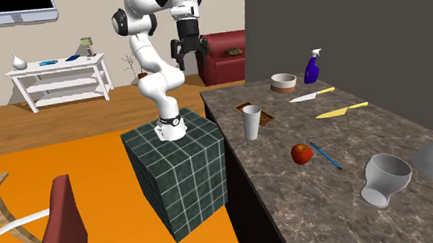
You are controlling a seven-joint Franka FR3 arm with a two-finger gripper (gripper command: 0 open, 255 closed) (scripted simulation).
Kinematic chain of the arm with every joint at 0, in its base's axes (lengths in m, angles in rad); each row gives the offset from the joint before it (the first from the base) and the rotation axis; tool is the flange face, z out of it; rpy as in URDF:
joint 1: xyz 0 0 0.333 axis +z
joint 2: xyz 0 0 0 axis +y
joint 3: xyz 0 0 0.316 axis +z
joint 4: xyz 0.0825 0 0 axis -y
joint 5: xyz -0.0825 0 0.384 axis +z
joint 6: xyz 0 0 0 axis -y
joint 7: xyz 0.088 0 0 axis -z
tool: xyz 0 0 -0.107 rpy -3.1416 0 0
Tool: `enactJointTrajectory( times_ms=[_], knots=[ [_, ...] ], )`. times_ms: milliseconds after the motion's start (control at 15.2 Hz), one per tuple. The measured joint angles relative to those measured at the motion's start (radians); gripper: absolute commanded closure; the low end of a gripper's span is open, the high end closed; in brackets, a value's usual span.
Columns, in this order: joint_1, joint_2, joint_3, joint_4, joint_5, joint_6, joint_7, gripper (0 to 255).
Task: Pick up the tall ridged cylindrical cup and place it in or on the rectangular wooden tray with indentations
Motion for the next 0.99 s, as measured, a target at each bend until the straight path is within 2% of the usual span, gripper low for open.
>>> enactJointTrajectory(
  times_ms=[264, 594, 990],
  knots=[
    [0.01, 0.011, 0.039, -0.033, 0.02, 0.04, 0.05, 0],
    [0.03, 0.067, 0.131, -0.103, 0.062, 0.156, 0.166, 0],
    [0.046, 0.171, 0.24, -0.134, 0.095, 0.285, 0.303, 0]
  ],
)
